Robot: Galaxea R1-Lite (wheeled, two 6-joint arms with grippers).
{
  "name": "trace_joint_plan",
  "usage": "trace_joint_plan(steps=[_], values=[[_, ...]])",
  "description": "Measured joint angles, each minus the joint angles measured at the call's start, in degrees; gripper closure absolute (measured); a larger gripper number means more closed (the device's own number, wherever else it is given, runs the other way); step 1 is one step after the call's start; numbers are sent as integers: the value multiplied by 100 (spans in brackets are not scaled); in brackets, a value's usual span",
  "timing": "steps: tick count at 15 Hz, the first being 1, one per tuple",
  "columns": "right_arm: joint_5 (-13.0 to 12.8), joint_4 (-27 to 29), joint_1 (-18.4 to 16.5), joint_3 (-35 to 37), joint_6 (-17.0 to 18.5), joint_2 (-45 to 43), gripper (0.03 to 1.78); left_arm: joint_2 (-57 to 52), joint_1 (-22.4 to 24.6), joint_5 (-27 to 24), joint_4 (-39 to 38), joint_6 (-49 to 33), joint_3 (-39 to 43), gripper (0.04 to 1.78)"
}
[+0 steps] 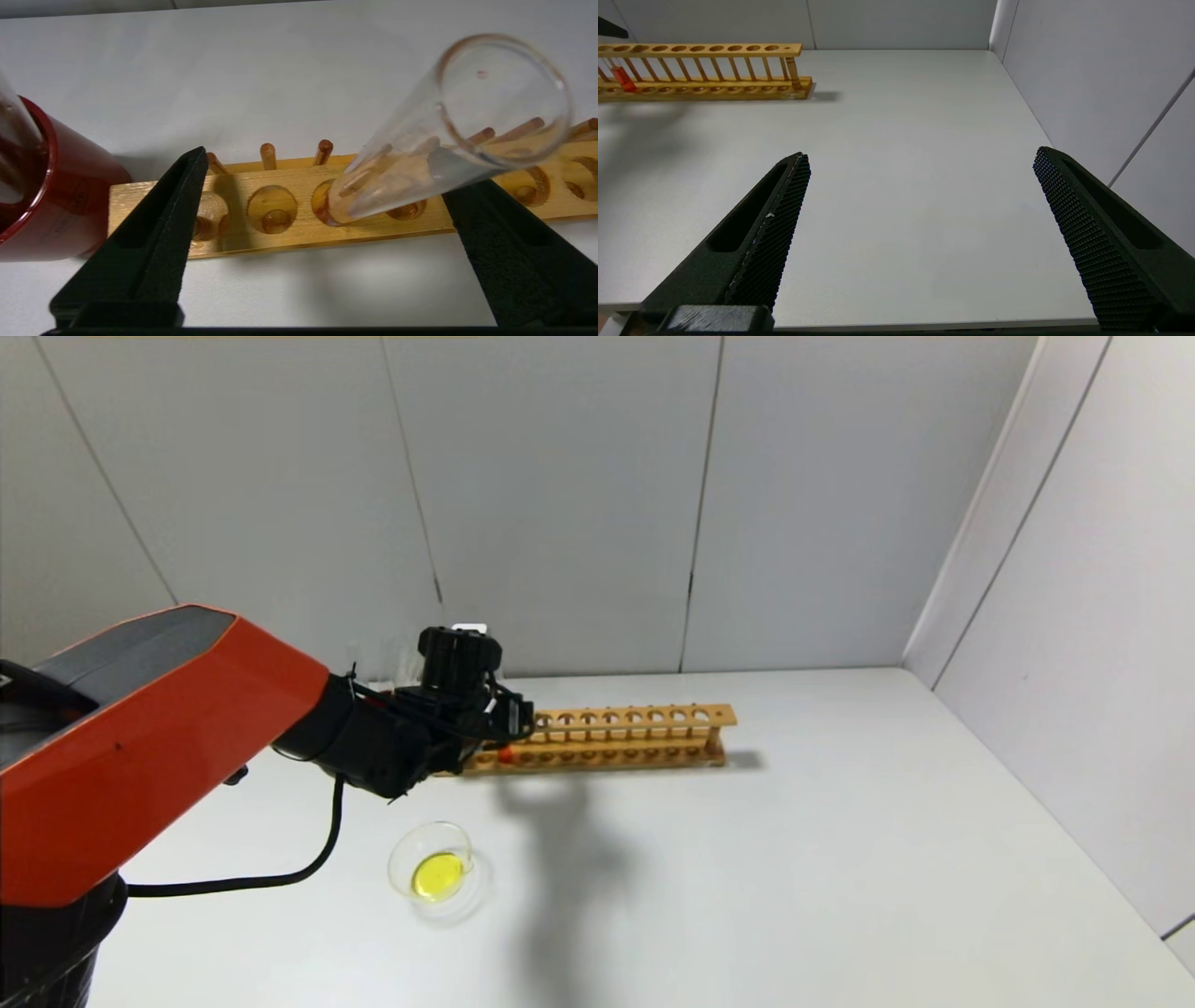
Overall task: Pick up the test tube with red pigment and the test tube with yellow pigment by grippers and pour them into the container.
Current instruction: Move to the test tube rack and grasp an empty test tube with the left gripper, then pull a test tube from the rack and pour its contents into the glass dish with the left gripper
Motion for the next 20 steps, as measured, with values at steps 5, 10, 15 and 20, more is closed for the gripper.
trace_joint_plan(steps=[5,10,15,20], values=[[2,0,-2,0,0,0,6,-1,-45,6,-9,15,9,94],[2,0,0,0,0,0,6,-10,-94,56,-2,41,-2,151],[2,0,0,0,0,0,6,-59,-94,61,2,168,-30,151],[0,0,0,0,2,0,6,-351,-95,63,57,566,-199,151]])
